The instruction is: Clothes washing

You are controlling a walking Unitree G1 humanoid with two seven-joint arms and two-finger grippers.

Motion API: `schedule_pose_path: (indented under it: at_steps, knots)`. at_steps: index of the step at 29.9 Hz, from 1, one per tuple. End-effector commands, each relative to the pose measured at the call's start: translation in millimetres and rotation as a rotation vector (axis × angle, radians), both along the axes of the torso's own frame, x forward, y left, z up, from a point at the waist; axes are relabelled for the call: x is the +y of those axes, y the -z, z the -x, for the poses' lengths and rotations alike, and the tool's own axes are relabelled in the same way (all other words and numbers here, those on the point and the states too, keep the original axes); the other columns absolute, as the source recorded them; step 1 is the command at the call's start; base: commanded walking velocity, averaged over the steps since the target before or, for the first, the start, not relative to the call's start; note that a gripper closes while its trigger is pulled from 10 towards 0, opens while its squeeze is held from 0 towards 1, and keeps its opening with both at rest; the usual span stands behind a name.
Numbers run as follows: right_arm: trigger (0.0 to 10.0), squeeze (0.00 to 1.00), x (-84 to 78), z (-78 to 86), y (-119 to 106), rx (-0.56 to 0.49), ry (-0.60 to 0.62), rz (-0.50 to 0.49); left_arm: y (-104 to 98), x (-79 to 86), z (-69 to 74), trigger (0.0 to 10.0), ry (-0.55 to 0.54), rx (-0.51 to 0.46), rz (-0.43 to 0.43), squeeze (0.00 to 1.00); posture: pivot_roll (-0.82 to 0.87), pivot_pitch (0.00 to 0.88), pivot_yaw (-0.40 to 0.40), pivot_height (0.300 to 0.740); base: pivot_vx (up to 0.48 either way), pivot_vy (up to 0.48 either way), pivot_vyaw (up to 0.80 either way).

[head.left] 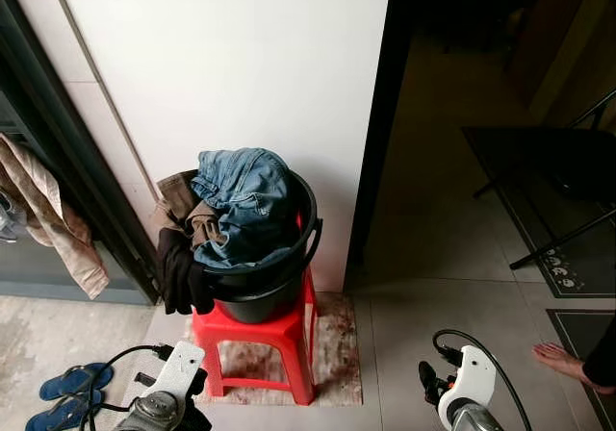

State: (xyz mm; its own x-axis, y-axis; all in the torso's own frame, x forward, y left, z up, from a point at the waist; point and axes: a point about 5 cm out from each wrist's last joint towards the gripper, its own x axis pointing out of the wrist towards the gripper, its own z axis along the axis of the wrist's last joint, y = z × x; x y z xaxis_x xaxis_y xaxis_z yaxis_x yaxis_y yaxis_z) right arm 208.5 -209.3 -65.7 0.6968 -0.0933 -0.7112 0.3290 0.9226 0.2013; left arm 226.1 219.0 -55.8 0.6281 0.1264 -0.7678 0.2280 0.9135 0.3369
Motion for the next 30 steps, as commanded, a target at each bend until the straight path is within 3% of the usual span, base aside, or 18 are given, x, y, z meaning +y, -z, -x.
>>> schedule_pose_path:
  at_steps: [1,30]
  knots:
    - [10.0,0.00,0.1,-1.8,-1.0,-0.003,0.002,-0.003,3.2,4.9,6.7,10.0,-0.035,0.018,0.001,0.00,0.03,0.016,0.005,0.732,0.000,0.000,0.00]
    - [10.0,0.00,0.2,0.1,0.0,0.002,-0.012,0.003,4.6,3.1,8.3,10.0,-0.075,0.011,0.031,0.00,0.03,0.000,0.010,0.732,0.000,0.000,0.00]
